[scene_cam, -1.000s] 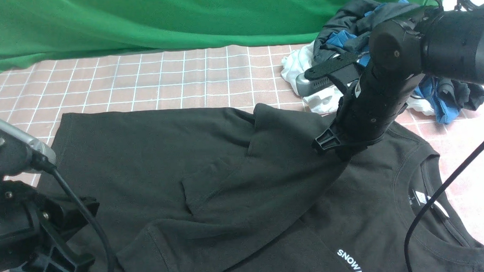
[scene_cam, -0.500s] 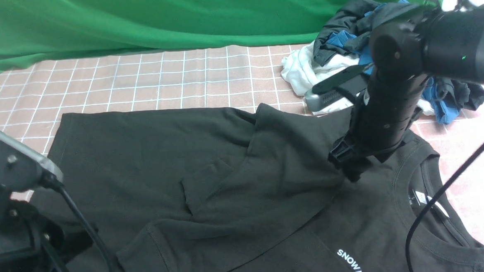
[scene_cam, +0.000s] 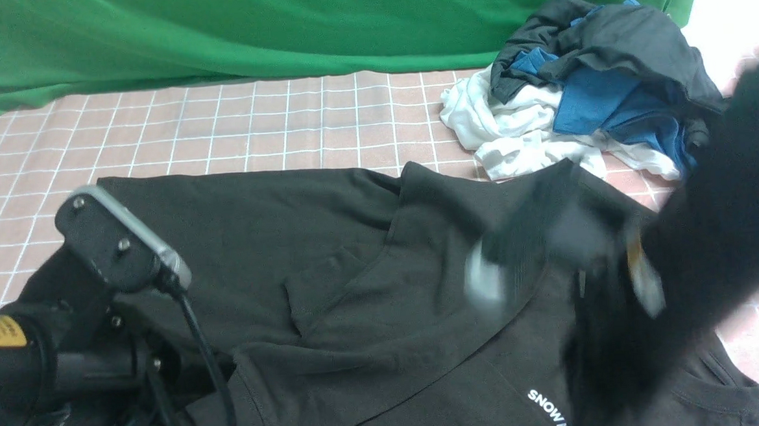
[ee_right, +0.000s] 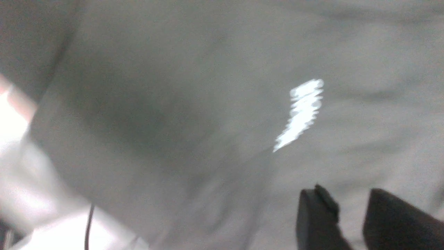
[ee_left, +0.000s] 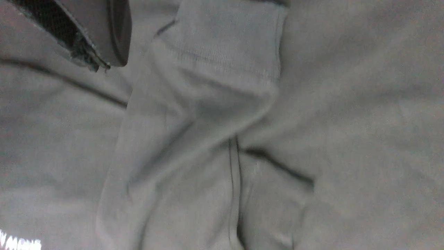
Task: Fold a long-sleeved shirt over a pink coffee tablecloth.
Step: 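Grasp the near edge of the shirt at its hem and shoulder corners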
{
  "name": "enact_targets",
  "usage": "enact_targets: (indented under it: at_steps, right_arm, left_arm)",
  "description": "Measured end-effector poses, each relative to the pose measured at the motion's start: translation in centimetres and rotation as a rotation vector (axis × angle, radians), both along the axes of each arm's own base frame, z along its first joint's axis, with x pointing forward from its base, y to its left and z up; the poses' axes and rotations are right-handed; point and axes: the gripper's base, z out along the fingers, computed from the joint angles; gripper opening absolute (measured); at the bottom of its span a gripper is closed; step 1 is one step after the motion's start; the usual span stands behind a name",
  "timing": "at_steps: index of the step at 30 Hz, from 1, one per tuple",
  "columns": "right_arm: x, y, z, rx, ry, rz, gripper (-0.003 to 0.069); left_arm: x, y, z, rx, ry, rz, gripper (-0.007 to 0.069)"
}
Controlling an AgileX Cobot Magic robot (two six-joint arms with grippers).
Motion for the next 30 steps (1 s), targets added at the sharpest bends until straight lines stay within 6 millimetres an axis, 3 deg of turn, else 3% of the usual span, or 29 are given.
enact_targets:
  at_steps: [4,5,6,9,18,30]
  right_arm:
    - [-5.8,1.0,-3.3,-0.037,0.013,0.319,0.043]
    - [-5.8,1.0,-3.3,-0.037,0.012,0.324,0.0439]
    - [-7.5,1.1,-4.7,-0.058,0.018,0.43,0.0492]
    - [-9.6,0.0,-7.6,-0.125,0.04,0.541,0.057]
    - [-10.5,-2.9,-11.0,-0.234,0.058,0.547,0.0594]
    - [-9.4,-2.8,-12.5,-0.339,-0.009,0.634,0.0574]
  left_arm:
    - [-0.1,-0.1,0.0,-0.016,0.009,-0.006,0.0017]
    - [-0.1,-0.1,0.0,-0.016,0.01,-0.007,0.0017]
    - [-0.1,-0.2,0.1,-0.024,0.011,-0.006,0.0017]
    - [-0.1,-0.2,0.1,-0.026,0.013,-0.006,0.0017]
    - [0.1,-0.1,0.1,-0.015,-0.01,0.0,0.0017]
    - [0.2,0.1,0.0,0.011,-0.024,-0.002,0.0017]
